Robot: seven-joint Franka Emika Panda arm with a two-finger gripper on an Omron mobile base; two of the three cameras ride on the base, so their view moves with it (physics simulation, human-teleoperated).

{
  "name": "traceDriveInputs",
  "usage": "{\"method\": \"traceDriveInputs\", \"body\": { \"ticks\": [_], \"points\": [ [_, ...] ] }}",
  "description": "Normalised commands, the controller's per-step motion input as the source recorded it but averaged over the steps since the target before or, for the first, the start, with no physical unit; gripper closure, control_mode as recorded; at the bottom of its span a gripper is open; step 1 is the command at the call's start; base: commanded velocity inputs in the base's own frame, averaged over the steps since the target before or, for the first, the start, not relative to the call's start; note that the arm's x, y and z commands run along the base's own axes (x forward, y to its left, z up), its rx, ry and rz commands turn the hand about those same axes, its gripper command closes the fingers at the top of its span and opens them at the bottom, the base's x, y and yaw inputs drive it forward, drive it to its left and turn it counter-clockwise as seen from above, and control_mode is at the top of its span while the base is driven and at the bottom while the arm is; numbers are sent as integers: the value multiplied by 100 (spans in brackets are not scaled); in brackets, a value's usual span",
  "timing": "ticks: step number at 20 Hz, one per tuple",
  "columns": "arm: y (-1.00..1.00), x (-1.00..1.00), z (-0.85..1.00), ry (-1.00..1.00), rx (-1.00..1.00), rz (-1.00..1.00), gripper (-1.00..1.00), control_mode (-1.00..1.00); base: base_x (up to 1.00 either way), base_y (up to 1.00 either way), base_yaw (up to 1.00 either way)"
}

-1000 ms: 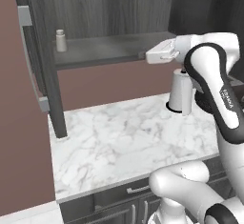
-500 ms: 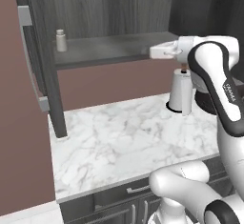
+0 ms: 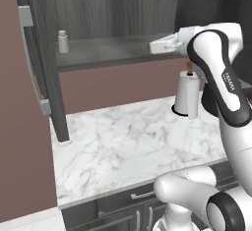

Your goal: Collect the turmeric, mayonnaise, and shaker from the cabinet and place them next to the stove.

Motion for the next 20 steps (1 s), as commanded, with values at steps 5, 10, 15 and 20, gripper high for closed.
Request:
{"method": "traceDriveInputs", "body": {
  "ticks": [5, 10, 15, 20],
  "points": [
    [2, 16, 23, 3, -16, 0, -100, -100, 0, 0, 0],
    [5, 29, 15, 8, -8, 0, -100, -100, 0, 0, 0],
    [0, 1, 0, 0, 0, 0, -100, -100, 0, 0, 0],
    [1, 20, 6, 3, 0, -2, -100, -100, 0, 0, 0]
  ]
}}
